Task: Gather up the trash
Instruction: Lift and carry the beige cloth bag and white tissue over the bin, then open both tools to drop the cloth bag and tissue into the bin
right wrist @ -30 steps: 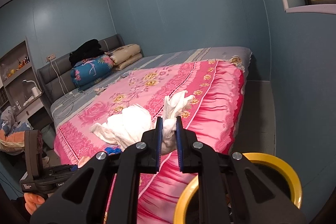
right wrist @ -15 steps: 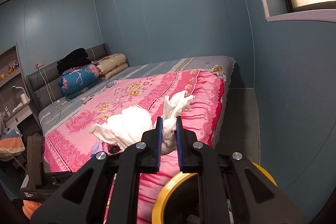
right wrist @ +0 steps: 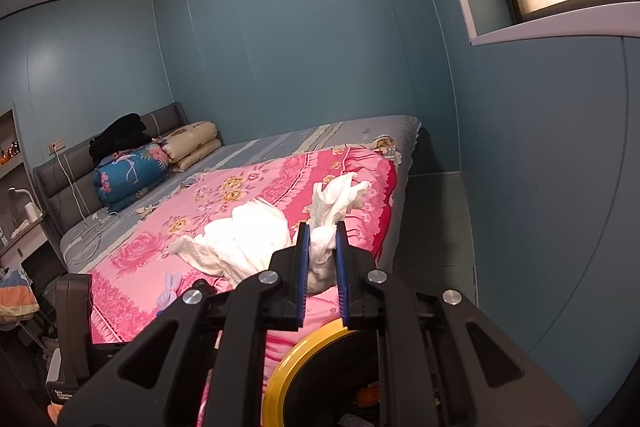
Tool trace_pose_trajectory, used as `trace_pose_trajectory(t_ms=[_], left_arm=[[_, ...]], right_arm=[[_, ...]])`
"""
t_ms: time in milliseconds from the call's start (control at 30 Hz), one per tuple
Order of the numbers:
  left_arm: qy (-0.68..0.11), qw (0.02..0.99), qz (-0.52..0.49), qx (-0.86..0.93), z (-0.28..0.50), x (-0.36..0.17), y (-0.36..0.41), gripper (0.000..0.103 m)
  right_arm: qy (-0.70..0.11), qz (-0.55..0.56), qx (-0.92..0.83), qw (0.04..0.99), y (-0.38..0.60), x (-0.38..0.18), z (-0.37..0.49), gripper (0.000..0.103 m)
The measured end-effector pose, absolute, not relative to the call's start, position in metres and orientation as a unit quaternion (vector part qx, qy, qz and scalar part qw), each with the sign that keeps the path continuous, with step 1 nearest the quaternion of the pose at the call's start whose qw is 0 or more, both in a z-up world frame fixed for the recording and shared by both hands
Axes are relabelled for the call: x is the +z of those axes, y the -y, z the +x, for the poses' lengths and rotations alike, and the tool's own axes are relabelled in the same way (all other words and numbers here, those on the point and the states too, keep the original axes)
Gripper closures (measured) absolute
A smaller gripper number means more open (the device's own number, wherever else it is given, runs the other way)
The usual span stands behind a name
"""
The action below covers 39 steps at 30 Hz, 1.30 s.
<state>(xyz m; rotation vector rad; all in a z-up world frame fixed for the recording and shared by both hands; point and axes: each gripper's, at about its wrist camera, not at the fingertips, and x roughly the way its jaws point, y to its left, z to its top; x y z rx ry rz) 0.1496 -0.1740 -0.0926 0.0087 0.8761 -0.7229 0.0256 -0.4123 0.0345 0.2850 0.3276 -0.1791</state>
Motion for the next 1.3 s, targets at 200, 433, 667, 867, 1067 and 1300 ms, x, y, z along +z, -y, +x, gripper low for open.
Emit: trace_pose_trajectory(t_ms=[200,433,667,867,1067,1300], left_arm=[[-0.425,0.833,0.009,-0.354,0.146,-0.099,0.191,0.070],[-0.440,0.820,0.019,-0.365,0.138,-0.113,0.211,0.070],[-0.451,0.808,0.030,-0.378,0.132,-0.123,0.229,0.070],[-0.456,0.801,0.030,-0.386,0.128,-0.129,0.234,0.068],[-0.454,0.800,0.030,-0.392,0.125,-0.130,0.235,0.064],[-0.443,0.804,0.026,-0.396,0.122,-0.124,0.232,0.046]], right_arm=[[-0.162,0.151,-0.102,0.970,0.420,0.030,0.022,0.091],[-0.166,0.166,-0.102,0.967,0.434,0.024,0.018,0.091],[-0.164,0.182,-0.102,0.964,0.443,0.020,0.019,0.090],[-0.170,0.196,-0.113,0.959,0.454,0.012,0.022,0.090],[-0.169,0.202,-0.113,0.958,0.458,0.010,0.024,0.089],[-0.160,0.218,-0.125,0.955,0.464,0.010,0.020,0.075]])
